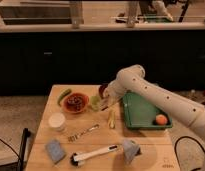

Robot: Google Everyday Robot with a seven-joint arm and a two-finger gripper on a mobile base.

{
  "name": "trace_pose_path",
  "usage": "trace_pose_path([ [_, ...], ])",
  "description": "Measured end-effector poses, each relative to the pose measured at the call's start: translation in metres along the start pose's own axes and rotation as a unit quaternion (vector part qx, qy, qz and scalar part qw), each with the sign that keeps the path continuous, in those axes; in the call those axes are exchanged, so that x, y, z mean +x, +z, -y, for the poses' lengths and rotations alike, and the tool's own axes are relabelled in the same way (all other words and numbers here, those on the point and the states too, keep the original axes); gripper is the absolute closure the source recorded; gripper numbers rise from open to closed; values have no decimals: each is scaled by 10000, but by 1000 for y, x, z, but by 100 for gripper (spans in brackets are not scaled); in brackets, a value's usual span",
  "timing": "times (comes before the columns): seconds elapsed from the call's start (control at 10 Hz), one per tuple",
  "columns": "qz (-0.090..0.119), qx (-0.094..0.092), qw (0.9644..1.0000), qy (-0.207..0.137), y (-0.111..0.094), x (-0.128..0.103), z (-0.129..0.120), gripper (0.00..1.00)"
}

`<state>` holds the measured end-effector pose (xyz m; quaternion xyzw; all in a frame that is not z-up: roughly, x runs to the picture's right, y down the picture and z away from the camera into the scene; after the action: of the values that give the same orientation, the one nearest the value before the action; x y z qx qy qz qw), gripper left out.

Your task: Place eraser in purple bowl

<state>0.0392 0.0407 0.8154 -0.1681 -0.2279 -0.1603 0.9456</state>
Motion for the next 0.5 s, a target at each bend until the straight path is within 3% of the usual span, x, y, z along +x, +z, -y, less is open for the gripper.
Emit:
trace_pose_path([
  [0.5, -20, 65, 9999, 80, -7, 4, 4, 98],
])
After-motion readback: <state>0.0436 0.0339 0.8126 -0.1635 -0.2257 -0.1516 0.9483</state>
